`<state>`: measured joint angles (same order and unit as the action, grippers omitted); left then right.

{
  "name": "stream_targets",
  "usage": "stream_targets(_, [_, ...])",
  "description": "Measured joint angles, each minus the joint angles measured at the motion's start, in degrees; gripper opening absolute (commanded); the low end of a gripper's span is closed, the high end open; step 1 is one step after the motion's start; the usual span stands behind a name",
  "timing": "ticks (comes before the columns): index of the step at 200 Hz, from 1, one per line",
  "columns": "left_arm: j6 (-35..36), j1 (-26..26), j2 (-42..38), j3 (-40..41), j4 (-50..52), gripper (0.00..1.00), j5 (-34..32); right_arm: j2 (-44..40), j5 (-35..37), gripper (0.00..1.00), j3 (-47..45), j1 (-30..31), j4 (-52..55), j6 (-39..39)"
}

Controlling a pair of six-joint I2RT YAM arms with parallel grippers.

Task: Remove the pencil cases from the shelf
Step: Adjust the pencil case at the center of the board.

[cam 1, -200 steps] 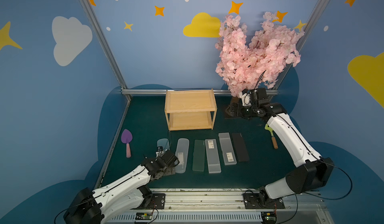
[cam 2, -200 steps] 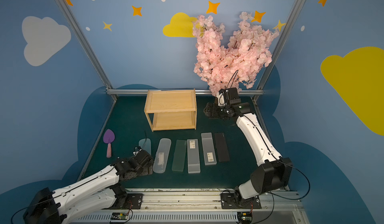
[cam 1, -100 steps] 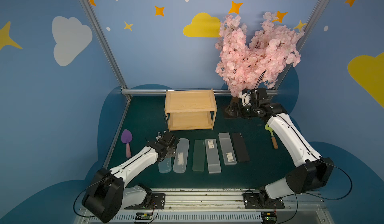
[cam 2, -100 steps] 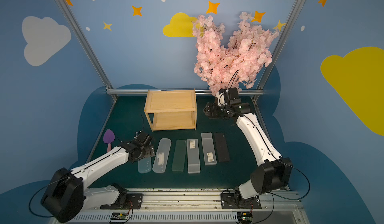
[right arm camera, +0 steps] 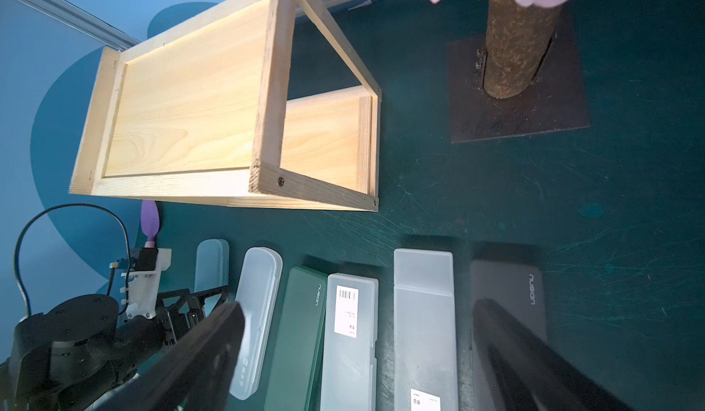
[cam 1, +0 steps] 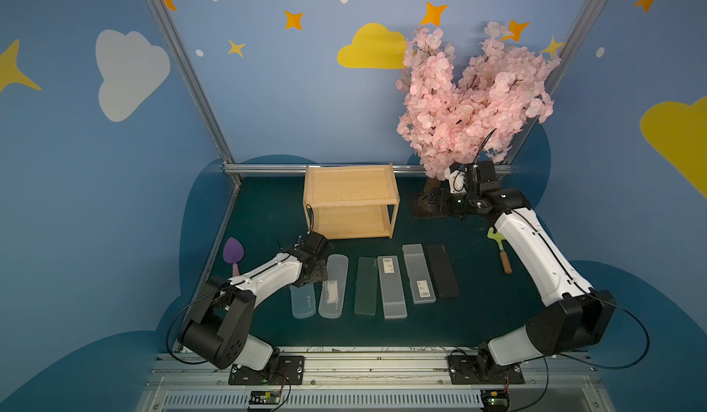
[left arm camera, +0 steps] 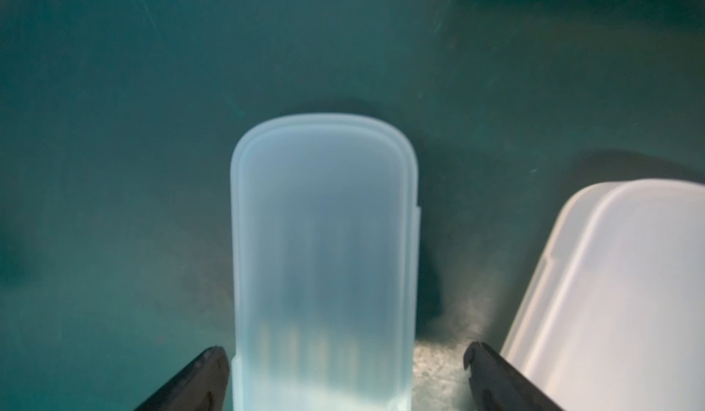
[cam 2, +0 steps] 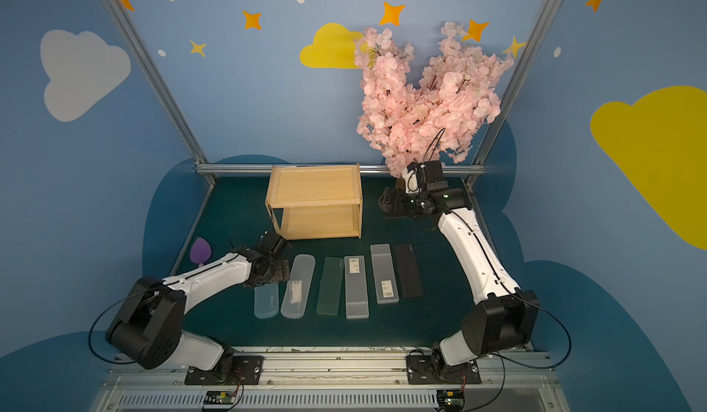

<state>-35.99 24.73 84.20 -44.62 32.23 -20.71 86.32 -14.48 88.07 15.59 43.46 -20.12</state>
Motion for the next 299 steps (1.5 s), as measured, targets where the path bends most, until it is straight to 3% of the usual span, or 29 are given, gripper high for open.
stream_targets(41, [0.0, -0.39, -3.63, 4.48, 0.04, 1.0, 0.7, 0.0, -0.09, 0.98, -0.02, -0.02, 0.0, 0.0])
stream_targets(102, [0.09, -1.01, -2.45, 4.55, -0.76, 0.98, 1.55, -0.02, -0.15, 0.98, -1.01, -0.04, 0.04, 0.0])
stream_targets(155, [1.38, -1.16, -2.45, 3.5, -0.72, 0.77, 1.97, -0.7, -0.09, 0.98, -1.44, -0.13, 0.07, 0.02])
stream_targets(250, [3.78, -1.22, -1.73, 2.34, -0.04, 0.78, 2.45, -1.03, -0.07, 0.98, -2.78, -0.42, 0.02, 0.0])
stream_targets(299, [4.55, -1.36, 0.28, 0.79, 1.4, 0.91, 2.73, -1.73, -0.11, 0.98, -3.78, -0.68, 0.04, 0.0])
